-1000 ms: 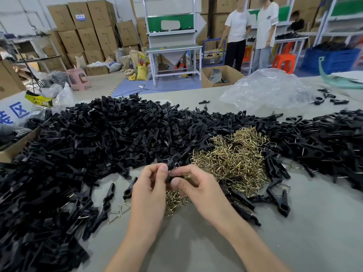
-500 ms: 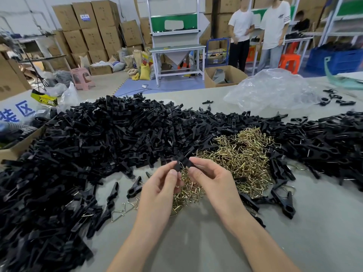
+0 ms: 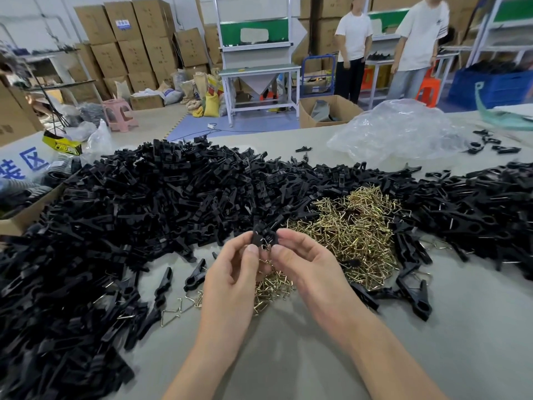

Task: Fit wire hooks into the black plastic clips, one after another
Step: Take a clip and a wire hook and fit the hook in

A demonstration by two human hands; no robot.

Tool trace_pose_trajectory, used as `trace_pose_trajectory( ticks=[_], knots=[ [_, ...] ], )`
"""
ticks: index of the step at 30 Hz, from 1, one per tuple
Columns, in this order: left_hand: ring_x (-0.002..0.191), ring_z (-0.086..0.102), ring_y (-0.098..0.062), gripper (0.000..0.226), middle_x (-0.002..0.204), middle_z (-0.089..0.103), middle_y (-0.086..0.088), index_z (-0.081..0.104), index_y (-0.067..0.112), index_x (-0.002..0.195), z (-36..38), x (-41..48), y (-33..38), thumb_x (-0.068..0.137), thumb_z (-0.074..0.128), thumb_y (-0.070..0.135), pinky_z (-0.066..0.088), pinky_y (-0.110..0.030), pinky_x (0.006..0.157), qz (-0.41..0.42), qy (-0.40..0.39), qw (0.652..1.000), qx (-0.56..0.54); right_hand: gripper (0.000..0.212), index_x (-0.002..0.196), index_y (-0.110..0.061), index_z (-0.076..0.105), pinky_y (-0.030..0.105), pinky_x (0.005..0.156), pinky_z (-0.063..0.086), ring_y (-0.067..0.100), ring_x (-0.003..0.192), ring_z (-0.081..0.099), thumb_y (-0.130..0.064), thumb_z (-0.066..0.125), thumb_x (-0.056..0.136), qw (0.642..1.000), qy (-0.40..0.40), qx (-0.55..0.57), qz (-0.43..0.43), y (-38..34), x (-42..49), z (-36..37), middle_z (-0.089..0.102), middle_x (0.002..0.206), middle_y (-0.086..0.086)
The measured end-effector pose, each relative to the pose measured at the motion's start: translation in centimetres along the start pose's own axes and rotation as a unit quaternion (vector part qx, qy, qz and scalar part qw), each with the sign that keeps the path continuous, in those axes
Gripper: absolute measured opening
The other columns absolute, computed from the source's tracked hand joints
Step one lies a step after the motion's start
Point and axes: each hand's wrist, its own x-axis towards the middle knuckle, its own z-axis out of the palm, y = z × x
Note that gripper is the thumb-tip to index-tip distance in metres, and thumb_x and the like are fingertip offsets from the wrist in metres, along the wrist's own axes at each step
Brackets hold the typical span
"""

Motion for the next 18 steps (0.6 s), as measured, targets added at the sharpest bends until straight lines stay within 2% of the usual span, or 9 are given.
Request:
trace_pose_trajectory(
  ticks=[2,5,10,18],
  knots=[
    [0.079,0.071,-0.006,0.02,0.089,0.075,0.007,0.064,0.027,0.116,0.1,-0.08,-0.05,0.102,0.054,0.018,0.051,-0.011,0.071,0.003,-0.009,1.0,0.008,0.038,0.108,-0.022,0.078,0.032,0.094,0.057,0.03,0.109,0.071,-0.012,0.079,0.072,0.999,-0.008,0.044,0.008,-0.18,0.03,0.05,0.071,0.118,0.014],
    [0.079,0.07,-0.008,0.021,0.088,0.074,0.007,0.063,0.035,0.112,0.24,-0.3,-0.11,0.101,0.055,0.02,0.052,-0.013,0.071,0.012,-0.023,0.999,0.023,0.042,0.111,-0.022,0.078,0.027,0.087,0.058,0.027,0.101,0.073,-0.01,0.078,0.071,0.999,-0.024,0.047,0.011,-0.52,-0.16,0.22,0.069,0.118,0.015],
    [0.078,0.07,-0.009,0.022,0.088,0.074,0.007,0.062,0.039,0.11,0.08,-0.36,-0.11,0.1,0.056,0.021,0.053,-0.015,0.069,0.016,-0.022,0.999,0.034,0.042,0.112,-0.018,0.077,0.029,0.088,0.058,0.031,0.105,0.072,-0.008,0.077,0.071,0.998,-0.026,0.052,0.007,-0.59,-0.32,0.31,0.066,0.125,0.024],
    [0.072,0.068,-0.007,0.023,0.085,0.072,0.007,0.063,0.041,0.105,0.17,-0.42,-0.06,0.1,0.057,0.02,0.05,-0.013,0.064,0.013,-0.039,0.998,0.037,0.041,0.11,-0.024,0.078,0.026,0.083,0.058,0.026,0.097,0.074,-0.013,0.08,0.071,0.999,-0.024,0.042,-0.011,-0.39,-0.18,0.19,0.075,0.107,0.01]
  ],
)
